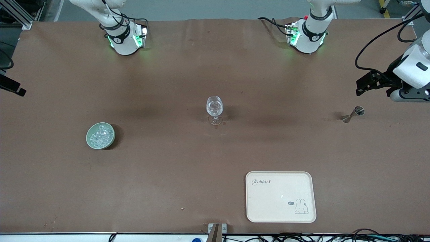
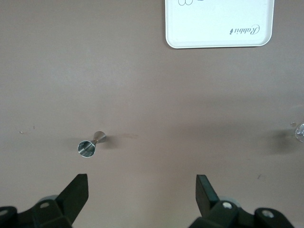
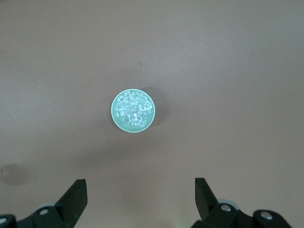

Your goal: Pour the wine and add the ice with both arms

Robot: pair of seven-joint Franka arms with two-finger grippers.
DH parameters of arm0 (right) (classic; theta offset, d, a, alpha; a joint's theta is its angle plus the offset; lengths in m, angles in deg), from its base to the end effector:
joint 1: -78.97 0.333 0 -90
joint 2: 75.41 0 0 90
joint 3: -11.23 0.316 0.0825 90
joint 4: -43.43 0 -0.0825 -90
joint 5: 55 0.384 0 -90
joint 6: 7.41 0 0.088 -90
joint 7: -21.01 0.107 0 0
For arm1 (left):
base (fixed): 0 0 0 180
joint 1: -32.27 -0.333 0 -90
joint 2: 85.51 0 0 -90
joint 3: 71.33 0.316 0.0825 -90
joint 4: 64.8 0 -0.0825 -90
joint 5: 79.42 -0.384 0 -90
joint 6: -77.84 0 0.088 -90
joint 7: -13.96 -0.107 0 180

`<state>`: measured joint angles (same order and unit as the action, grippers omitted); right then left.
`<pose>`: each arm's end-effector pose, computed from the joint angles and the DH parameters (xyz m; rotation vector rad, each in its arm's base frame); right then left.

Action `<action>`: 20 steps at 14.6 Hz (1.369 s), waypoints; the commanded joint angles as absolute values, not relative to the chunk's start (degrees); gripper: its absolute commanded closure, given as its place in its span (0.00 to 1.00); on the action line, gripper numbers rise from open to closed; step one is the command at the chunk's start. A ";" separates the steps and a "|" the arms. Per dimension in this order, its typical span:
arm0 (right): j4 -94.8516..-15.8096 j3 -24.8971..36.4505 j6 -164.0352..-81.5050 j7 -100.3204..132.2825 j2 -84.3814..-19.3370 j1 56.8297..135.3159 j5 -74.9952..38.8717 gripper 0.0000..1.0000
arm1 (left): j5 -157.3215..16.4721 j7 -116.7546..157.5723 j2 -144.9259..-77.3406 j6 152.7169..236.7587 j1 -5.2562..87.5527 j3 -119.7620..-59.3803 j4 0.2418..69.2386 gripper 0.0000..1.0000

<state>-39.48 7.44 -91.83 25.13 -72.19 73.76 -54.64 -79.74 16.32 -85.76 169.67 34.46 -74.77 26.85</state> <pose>0.5558 -0.0861 0.6426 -3.1170 0.3575 0.0464 0.5556 -0.0541 0.6113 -3.1349 0.0898 0.0013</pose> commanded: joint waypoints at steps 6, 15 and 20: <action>-41.30 7.80 -91.88 24.53 -74.01 73.26 -54.03 0.00 | -79.68 14.74 -85.51 168.45 33.68 -74.06 26.17 0.00; -48.21 7.97 -102.56 24.70 -72.07 74.93 -54.64 0.00 | -72.92 40.04 -87.53 168.37 33.59 -65.81 26.26 0.00; -63.07 8.06 -120.76 24.70 -70.14 76.51 -54.64 0.00 | -65.19 46.38 -92.00 168.19 33.59 -56.15 26.52 0.00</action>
